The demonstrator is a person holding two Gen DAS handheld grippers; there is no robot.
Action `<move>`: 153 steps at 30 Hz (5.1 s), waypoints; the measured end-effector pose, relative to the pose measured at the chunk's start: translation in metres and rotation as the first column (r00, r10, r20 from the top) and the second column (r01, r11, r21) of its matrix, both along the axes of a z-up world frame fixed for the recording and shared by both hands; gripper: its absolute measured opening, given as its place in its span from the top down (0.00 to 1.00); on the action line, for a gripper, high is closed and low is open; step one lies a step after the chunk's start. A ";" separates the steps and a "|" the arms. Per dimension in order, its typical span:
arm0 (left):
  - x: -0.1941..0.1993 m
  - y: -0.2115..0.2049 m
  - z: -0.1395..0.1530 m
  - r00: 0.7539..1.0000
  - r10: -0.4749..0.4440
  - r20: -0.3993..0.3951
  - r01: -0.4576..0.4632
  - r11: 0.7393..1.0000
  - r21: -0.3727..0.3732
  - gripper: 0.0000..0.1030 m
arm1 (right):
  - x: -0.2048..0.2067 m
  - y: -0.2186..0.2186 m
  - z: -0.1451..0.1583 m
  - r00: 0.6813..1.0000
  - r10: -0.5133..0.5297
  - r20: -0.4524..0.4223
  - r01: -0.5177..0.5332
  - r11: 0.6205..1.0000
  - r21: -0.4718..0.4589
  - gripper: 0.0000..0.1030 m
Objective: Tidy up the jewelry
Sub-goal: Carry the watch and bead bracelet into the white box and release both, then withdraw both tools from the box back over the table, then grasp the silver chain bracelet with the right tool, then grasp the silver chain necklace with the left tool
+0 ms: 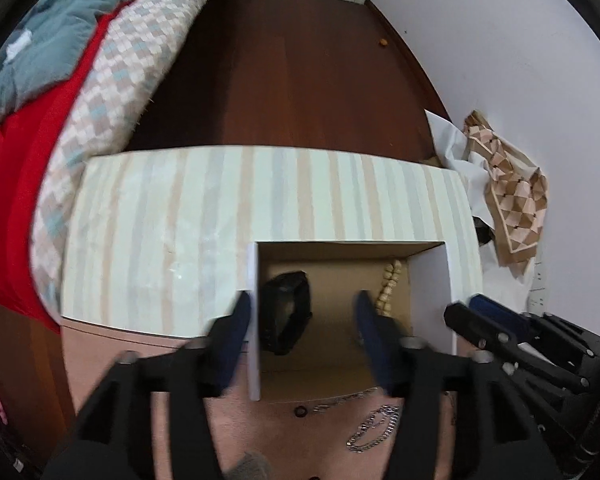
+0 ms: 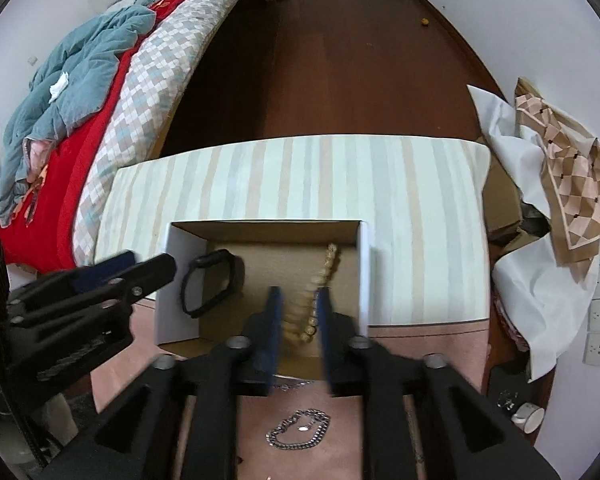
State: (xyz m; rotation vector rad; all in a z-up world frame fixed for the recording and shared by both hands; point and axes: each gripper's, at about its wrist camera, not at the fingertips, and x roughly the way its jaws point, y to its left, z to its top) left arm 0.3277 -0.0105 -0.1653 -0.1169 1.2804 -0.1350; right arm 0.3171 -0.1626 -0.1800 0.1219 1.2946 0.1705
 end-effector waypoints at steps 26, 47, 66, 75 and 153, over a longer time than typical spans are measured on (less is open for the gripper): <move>-0.098 0.027 0.045 0.965 0.067 0.252 -0.131 0.961 0.245 0.03 | -0.083 0.003 0.033 0.991 -0.036 0.126 0.061 0.978 -0.200 0.02; -0.199 0.030 0.126 0.912 0.062 0.405 -0.161 0.963 0.216 0.03 | -0.193 0.002 0.132 0.938 -0.055 0.343 0.125 0.974 -0.187 0.00; -0.224 0.017 -0.002 0.971 0.042 0.234 -0.111 0.950 0.292 0.00 | -0.237 -0.042 0.030 0.967 -0.154 0.202 0.181 0.976 -0.125 0.02; -0.224 0.004 -0.088 0.997 0.038 0.067 -0.059 0.935 0.351 0.00 | -0.236 -0.065 -0.058 0.983 -0.181 0.020 0.182 0.983 -0.032 0.46; -0.117 -0.050 -0.086 0.927 -0.370 0.053 0.365 0.927 0.083 0.51 | -0.167 -0.095 -0.074 0.960 -0.280 -0.010 0.280 0.956 0.085 0.95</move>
